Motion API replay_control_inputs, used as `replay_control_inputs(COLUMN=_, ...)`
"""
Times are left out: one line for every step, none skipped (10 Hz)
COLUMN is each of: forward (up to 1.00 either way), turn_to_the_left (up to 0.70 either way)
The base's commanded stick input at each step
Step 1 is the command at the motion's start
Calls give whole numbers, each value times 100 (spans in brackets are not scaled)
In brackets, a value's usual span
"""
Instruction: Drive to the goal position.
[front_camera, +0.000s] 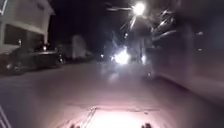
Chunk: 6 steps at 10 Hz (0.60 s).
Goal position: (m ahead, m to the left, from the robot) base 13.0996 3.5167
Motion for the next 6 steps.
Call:
replay_control_inputs(forward=85, turn_to_the_left=-27)
replay_control_inputs(forward=85, turn_to_the_left=0)
replay_control_inputs(forward=85, turn_to_the_left=0)
replay_control_inputs(forward=85, turn_to_the_left=0)
replay_control_inputs(forward=85, turn_to_the_left=0)
replay_control_inputs(forward=85, turn_to_the_left=0)
